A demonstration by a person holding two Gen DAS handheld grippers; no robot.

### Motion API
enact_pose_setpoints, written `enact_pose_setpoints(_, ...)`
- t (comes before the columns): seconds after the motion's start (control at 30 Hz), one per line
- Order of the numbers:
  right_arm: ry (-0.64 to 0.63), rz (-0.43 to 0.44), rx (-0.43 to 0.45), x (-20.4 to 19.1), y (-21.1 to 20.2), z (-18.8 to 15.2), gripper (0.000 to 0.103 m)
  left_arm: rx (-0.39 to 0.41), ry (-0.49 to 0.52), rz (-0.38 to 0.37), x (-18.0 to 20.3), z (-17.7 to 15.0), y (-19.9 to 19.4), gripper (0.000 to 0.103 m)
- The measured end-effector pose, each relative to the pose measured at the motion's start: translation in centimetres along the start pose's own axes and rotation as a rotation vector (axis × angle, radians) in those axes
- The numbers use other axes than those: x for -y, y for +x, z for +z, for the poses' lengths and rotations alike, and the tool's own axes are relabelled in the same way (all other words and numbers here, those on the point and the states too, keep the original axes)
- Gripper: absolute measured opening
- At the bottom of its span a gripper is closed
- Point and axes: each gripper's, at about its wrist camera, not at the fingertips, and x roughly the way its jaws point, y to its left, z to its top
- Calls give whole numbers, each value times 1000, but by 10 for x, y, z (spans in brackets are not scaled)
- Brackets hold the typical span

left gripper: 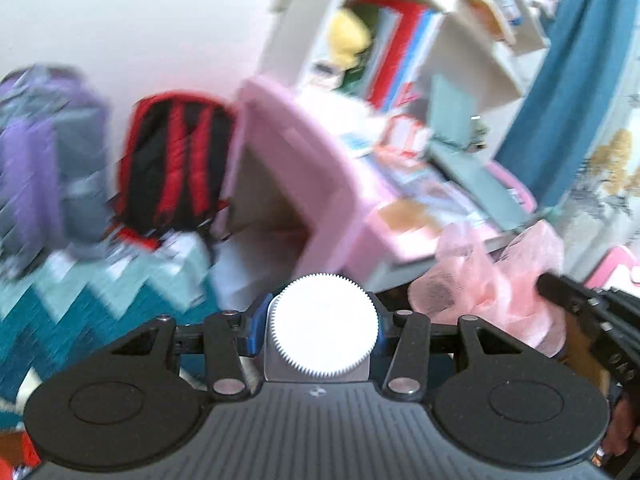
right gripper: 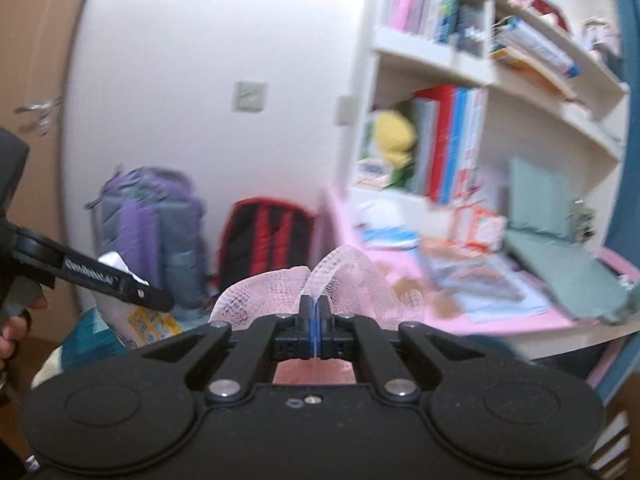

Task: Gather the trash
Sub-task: 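Carry the pink net and white bottle with both tools to the teal bin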

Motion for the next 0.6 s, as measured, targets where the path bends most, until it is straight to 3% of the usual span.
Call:
enact_pose_setpoints(0.17, 23, -114, 17, 51, -9, 5, 1, 23, 85, -84, 73, 33, 18, 47)
enact_pose_setpoints(0.3, 39, -185, -21, 88, -4, -9, 1, 18, 141, -137, 123, 44, 47, 47)
enact_pose_setpoints(0.6, 99, -221, -203, 143, 37, -57, 1, -111, 229, -177, 193, 18, 150, 47)
